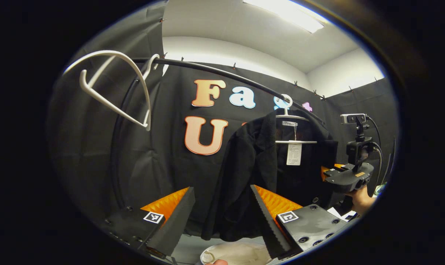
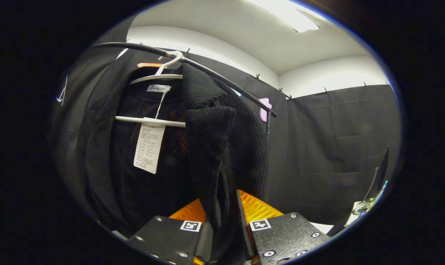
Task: Grasp the clothes on the hanger with both hands and then place them into the laundry hamper below.
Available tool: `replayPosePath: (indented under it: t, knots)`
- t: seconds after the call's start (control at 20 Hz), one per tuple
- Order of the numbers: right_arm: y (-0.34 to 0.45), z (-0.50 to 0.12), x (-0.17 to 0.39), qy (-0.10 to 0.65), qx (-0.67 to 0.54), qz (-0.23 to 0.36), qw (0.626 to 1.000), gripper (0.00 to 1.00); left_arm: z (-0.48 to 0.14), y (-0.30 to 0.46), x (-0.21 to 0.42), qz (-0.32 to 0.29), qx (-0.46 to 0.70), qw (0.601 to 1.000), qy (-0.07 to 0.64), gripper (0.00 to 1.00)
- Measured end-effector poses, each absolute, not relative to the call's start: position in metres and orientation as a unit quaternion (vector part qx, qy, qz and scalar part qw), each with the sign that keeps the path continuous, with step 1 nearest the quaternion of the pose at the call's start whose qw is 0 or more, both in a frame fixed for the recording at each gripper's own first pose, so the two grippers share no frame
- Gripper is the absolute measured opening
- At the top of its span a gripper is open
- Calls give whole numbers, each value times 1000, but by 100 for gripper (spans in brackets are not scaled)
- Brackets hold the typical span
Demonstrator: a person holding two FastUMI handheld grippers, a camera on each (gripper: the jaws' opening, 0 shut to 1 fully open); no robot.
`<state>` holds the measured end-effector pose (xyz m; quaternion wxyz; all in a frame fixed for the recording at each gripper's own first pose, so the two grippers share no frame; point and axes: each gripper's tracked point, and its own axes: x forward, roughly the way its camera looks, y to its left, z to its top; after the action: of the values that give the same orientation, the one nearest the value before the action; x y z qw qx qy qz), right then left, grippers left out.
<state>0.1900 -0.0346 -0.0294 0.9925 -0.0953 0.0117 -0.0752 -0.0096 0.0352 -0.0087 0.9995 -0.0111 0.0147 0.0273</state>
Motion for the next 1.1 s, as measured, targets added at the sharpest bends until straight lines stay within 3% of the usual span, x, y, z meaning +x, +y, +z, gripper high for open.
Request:
replayPosePath:
  t: [0.05,0.1,0.2,0.3,0.35,0.45,0.5,0.75,0.85,0.9,1.1]
  knots:
    - [-35,-28,187,12,-94,-70,993,19,-8,28,-4,17,-13,1000,13,96]
    - [-35,-24,181,9,-95,-65,993,20,-7,21,3,6,-14,1000,13,96]
    - [-30,-11,172,-2,-94,-48,994,7,-8,0,17,-23,-26,999,13,96]
    - [-24,0,162,-10,-94,-29,995,16,-11,-24,35,-55,-48,997,17,96]
    - [-21,4,158,-13,-95,-22,995,11,-12,-34,48,-65,-54,996,19,96]
    - [-18,8,151,-13,-96,-12,995,15,-14,-48,73,-71,-47,996,18,96]
    - [-18,9,148,-13,-92,-7,996,11,-11,-51,87,-56,-42,997,12,100]
    - [-17,13,147,-13,-75,11,997,11,-12,-89,155,-33,-26,999,-14,97]
    - [-17,13,147,-11,-72,17,997,15,-15,-88,168,-1,-19,1000,-22,96]
    - [-16,12,148,-9,-69,20,997,11,-18,-76,173,45,-11,999,-25,93]
    - [-15,10,152,-2,-58,26,998,11,-36,-51,192,122,38,991,-33,100]
